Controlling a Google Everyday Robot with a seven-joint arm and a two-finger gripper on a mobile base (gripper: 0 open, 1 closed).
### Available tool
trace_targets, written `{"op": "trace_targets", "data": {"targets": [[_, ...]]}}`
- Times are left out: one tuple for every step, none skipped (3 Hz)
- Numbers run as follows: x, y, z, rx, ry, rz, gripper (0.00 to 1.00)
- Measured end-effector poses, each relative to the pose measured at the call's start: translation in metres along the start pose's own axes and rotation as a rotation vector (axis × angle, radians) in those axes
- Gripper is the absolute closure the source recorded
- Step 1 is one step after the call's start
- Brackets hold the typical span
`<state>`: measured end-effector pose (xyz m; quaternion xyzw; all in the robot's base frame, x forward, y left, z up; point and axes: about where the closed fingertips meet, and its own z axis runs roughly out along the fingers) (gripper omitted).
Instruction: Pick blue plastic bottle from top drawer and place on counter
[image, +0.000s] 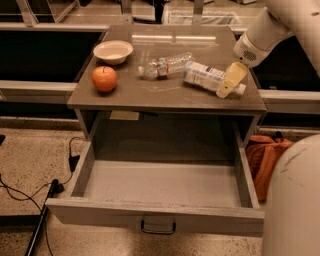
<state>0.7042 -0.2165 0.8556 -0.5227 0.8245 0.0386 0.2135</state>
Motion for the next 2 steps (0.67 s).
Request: {"op": "trace_targets", "data": {"targets": [[0.0223, -0.0027, -0.0412, 0.093, -0.05, 0.005, 0.0], [0.0279, -0.0032, -0.0491, 0.114, -0.056, 0.013, 0.0]]}}
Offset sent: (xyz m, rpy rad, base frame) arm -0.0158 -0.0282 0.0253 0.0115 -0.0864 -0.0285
